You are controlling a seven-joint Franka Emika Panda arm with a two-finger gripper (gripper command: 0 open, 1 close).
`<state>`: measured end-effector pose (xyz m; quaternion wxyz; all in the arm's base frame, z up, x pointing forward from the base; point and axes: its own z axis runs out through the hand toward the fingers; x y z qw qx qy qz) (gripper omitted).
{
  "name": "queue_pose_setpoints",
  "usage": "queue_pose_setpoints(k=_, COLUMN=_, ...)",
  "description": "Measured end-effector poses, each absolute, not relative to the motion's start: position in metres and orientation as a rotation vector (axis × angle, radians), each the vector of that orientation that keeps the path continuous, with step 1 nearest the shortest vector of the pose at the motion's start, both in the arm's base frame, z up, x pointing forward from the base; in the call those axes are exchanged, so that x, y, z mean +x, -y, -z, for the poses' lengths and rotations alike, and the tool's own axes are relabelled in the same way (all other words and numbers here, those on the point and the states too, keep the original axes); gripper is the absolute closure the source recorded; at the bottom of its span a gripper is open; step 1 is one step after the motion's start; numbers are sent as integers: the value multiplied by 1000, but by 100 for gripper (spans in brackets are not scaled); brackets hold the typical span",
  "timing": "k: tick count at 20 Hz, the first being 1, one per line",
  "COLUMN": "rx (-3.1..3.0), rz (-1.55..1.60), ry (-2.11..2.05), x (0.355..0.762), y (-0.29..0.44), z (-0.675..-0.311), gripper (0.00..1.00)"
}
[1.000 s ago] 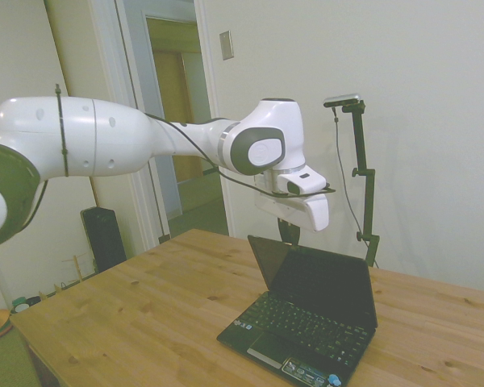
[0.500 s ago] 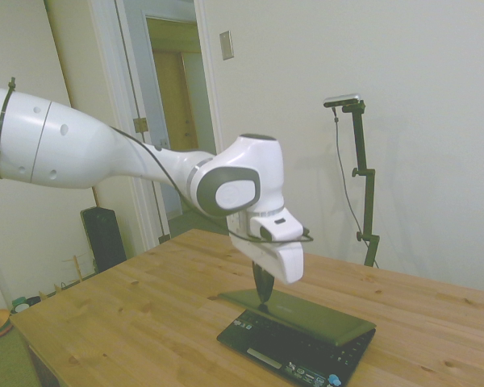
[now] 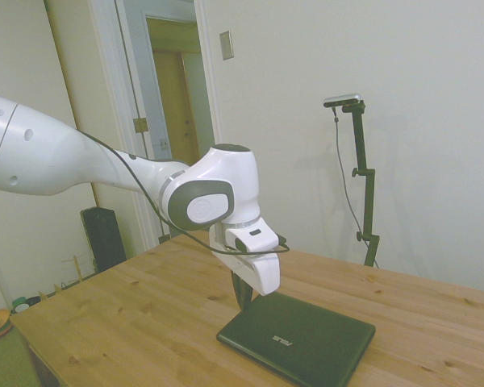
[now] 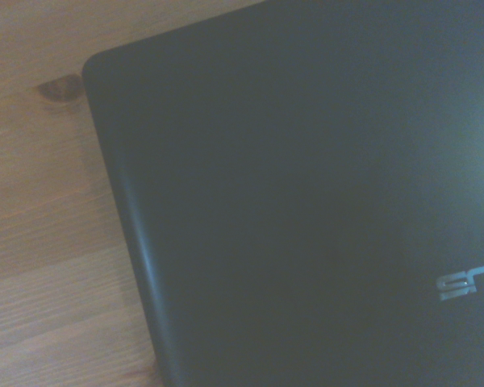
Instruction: Close the laptop
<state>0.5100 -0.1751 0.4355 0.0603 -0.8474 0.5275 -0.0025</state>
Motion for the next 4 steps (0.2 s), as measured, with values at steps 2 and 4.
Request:
queue_pose_setpoints(k=2, rx=-2584, rz=31, ry=-1541, x=512, y=156, z=-447, gripper=100)
queue_pose_setpoints(k=4, rx=-2620, rz=81, ry=-1439, x=511, y=119, z=-480, gripper=0)
